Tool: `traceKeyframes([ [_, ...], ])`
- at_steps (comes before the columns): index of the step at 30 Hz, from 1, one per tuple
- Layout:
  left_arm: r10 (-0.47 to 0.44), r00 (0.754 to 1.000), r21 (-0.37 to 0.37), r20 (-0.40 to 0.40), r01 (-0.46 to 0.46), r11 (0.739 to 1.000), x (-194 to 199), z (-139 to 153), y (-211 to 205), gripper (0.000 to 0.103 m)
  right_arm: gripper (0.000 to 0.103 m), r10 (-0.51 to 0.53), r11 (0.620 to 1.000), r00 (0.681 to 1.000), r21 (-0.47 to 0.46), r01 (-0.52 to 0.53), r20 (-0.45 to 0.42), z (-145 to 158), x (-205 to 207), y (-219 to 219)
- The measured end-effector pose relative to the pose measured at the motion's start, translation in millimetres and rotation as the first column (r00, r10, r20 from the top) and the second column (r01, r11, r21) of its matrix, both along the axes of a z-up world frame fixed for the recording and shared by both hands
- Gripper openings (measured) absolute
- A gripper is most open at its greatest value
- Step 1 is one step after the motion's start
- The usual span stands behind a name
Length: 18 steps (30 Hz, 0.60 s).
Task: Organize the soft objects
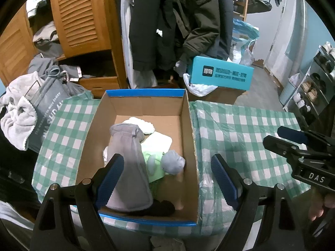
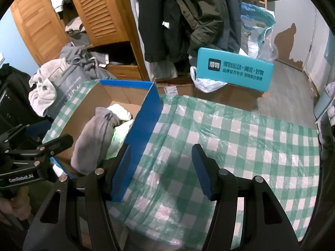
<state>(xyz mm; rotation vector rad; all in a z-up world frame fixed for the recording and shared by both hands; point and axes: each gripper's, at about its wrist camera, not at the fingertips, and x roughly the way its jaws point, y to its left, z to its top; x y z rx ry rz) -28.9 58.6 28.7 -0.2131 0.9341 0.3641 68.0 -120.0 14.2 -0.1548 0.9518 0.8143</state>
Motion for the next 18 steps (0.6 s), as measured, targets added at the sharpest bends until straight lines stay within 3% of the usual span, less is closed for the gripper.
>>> traceKeyframes([
  [18, -0.014, 1.0, 0.01, -0.003, 0.014, 1.0, 0.6, -0.4, -4.5, 0.087, 0.058, 0.015, 1.0, 1.0, -0.011, -0.015, -0.003, -0.6, -3.3, 5.6],
])
